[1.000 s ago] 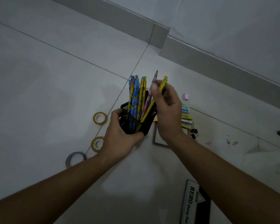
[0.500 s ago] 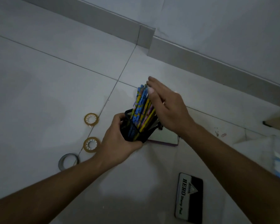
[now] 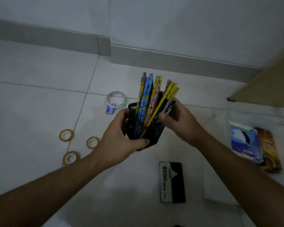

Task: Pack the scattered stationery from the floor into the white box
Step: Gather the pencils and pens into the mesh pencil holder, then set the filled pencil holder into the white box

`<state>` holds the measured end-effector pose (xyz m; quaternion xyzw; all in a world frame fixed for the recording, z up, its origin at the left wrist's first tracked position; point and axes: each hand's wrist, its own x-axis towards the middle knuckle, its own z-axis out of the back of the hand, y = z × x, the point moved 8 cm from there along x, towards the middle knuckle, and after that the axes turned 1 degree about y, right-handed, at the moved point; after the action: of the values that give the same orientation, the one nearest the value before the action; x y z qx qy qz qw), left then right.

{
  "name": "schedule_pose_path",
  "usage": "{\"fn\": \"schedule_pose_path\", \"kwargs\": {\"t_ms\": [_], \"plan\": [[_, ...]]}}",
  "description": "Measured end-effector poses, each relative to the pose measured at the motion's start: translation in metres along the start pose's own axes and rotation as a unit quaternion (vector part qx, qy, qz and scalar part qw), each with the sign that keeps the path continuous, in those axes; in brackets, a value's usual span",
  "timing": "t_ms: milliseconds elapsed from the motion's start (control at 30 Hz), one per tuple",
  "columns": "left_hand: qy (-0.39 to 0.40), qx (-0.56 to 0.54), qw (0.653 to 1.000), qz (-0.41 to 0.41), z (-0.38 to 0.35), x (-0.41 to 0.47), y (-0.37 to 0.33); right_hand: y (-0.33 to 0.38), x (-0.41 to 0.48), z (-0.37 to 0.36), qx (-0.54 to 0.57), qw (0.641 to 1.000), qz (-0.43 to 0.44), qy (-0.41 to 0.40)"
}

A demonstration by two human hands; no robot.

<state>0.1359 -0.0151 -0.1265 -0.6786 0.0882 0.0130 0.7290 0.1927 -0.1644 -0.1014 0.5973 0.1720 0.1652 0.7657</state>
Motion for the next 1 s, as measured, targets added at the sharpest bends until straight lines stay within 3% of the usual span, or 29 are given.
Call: {"fn": "schedule_pose_path", "kwargs": {"t_ms": [67,233,500,700,800,900,1000], "plan": [[0.038,0.009,0.999,-0.015,-0.019,0.001,-0.018,-0.004,-0.023,0.009,0.006,0.999,-0.027,0.032],[0.126,0.031,0.991,-0.027,-0.07,0.008,-0.04,-0.001,-0.077,0.061,-0.025,0.998,-0.044,-0.027],[0.265,0.087,0.959,-0.051,-0.192,0.013,-0.045,-0.022,-0.197,0.142,-0.039,0.966,-0.078,-0.244],[0.195,0.216,0.956,-0.032,-0.25,0.017,-0.013,-0.05,-0.298,0.211,-0.059,0.861,-0.14,-0.486],[0.219,0.197,0.953,0.068,-0.27,0.01,0.015,-0.062,-0.335,0.223,-0.121,0.786,-0.173,-0.581],[0.255,0.14,0.943,0.161,-0.283,-0.002,0.035,-0.076,-0.349,0.223,-0.192,0.748,-0.197,-0.604],[0.28,0.163,0.938,0.121,-0.288,-0.002,0.038,-0.09,-0.352,0.222,-0.272,0.708,-0.268,-0.595]]}}
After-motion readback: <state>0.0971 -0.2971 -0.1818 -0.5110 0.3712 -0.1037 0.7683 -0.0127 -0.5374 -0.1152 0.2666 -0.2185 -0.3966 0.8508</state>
